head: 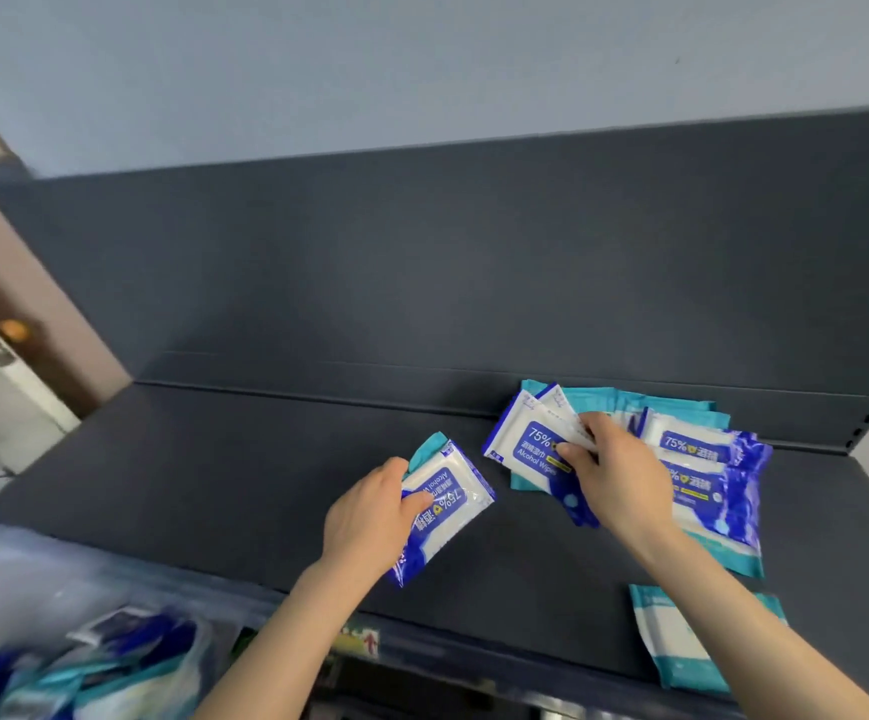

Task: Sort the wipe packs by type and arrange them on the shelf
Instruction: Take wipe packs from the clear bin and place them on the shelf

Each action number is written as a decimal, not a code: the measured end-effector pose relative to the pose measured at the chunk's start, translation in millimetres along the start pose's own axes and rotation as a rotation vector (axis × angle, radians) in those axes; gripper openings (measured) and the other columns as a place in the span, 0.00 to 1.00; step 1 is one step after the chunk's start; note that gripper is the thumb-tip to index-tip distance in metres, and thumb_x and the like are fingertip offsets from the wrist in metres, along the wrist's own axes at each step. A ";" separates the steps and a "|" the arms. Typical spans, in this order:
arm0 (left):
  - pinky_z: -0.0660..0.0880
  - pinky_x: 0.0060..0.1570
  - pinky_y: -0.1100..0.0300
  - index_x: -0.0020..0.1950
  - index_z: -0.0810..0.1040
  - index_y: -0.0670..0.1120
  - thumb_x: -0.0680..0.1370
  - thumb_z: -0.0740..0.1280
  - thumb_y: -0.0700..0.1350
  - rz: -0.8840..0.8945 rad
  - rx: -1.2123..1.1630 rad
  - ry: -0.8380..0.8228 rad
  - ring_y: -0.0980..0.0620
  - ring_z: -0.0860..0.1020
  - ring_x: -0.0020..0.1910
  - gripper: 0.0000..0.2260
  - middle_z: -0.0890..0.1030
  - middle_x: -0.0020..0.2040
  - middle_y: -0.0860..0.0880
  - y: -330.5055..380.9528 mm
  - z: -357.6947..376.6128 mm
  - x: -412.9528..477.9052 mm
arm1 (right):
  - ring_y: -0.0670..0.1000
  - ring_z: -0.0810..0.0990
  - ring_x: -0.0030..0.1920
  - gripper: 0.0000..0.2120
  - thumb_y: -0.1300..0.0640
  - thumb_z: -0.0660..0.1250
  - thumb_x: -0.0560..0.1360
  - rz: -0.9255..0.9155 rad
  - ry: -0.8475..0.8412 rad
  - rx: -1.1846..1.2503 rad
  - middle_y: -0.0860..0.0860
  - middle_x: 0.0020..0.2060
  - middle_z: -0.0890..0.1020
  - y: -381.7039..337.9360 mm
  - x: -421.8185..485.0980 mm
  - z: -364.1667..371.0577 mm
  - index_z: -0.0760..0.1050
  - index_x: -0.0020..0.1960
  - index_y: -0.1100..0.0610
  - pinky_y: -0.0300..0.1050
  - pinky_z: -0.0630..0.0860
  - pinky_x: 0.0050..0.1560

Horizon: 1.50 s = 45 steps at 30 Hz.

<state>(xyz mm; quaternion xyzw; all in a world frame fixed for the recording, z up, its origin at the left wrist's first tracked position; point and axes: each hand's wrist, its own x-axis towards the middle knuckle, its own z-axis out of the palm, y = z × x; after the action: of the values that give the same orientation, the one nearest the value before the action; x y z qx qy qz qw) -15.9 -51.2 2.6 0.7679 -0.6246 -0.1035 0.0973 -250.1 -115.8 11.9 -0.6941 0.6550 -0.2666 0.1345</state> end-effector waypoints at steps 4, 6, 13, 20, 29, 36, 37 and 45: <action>0.74 0.38 0.62 0.53 0.66 0.51 0.79 0.59 0.59 -0.071 -0.025 0.023 0.58 0.77 0.45 0.12 0.77 0.55 0.55 -46.6 -14.5 -12.5 | 0.55 0.77 0.48 0.08 0.49 0.62 0.78 -0.057 -0.068 0.031 0.49 0.49 0.80 -40.0 -9.1 21.6 0.70 0.52 0.52 0.45 0.64 0.37; 0.75 0.39 0.62 0.53 0.66 0.51 0.79 0.59 0.59 -0.105 -0.036 0.035 0.58 0.77 0.45 0.13 0.77 0.55 0.54 -70.0 -20.9 -19.0 | 0.54 0.77 0.47 0.07 0.49 0.63 0.77 -0.084 -0.089 0.047 0.48 0.48 0.80 -60.7 -15.1 32.2 0.71 0.53 0.52 0.45 0.64 0.37; 0.70 0.38 0.60 0.58 0.68 0.49 0.80 0.59 0.57 -0.234 -0.097 0.098 0.57 0.75 0.46 0.13 0.77 0.55 0.54 -153.4 -37.5 -47.2 | 0.48 0.71 0.41 0.07 0.50 0.63 0.77 -0.166 -0.169 0.041 0.46 0.49 0.79 -130.3 -39.6 73.6 0.71 0.53 0.50 0.44 0.64 0.37; 0.75 0.44 0.56 0.55 0.68 0.49 0.80 0.59 0.56 -0.388 -0.180 0.143 0.54 0.77 0.47 0.12 0.78 0.53 0.53 -234.3 -43.7 -89.5 | 0.46 0.74 0.42 0.06 0.50 0.63 0.78 -0.260 -0.295 0.039 0.42 0.48 0.78 -194.5 -68.7 118.3 0.71 0.54 0.48 0.43 0.66 0.37; 0.73 0.43 0.58 0.59 0.69 0.50 0.80 0.60 0.56 -0.607 -0.241 0.178 0.53 0.78 0.48 0.13 0.79 0.54 0.53 -333.3 -41.2 -150.5 | 0.46 0.75 0.43 0.06 0.49 0.64 0.77 -0.443 -0.448 0.030 0.40 0.47 0.78 -279.8 -112.2 180.6 0.72 0.54 0.46 0.44 0.69 0.39; 0.73 0.44 0.56 0.58 0.70 0.50 0.80 0.59 0.55 -0.769 -0.297 0.222 0.50 0.78 0.50 0.12 0.79 0.52 0.52 -407.6 -36.1 -189.1 | 0.46 0.77 0.47 0.08 0.48 0.64 0.77 -0.561 -0.558 -0.019 0.41 0.48 0.78 -336.7 -147.9 231.0 0.72 0.55 0.46 0.44 0.72 0.41; 0.72 0.44 0.56 0.58 0.70 0.50 0.80 0.59 0.56 -0.795 -0.299 0.230 0.49 0.78 0.50 0.12 0.79 0.52 0.52 -418.0 -35.2 -192.7 | 0.46 0.77 0.47 0.08 0.48 0.64 0.76 -0.578 -0.572 -0.022 0.41 0.49 0.78 -343.9 -152.8 239.2 0.72 0.54 0.46 0.44 0.72 0.41; 0.76 0.42 0.55 0.52 0.68 0.52 0.80 0.60 0.56 -0.944 -0.336 0.259 0.49 0.78 0.42 0.09 0.79 0.44 0.51 -501.9 -23.4 -202.5 | 0.44 0.78 0.45 0.05 0.46 0.64 0.76 -0.629 -0.716 -0.057 0.43 0.46 0.79 -396.9 -183.1 314.8 0.71 0.49 0.45 0.43 0.74 0.42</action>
<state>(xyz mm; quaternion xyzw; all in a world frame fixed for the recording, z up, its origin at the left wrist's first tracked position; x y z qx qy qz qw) 421.8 248.4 -107.2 0.9464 -0.1679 -0.1391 0.2383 254.3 54.6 -69.5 -0.9102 0.3328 -0.0206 0.2455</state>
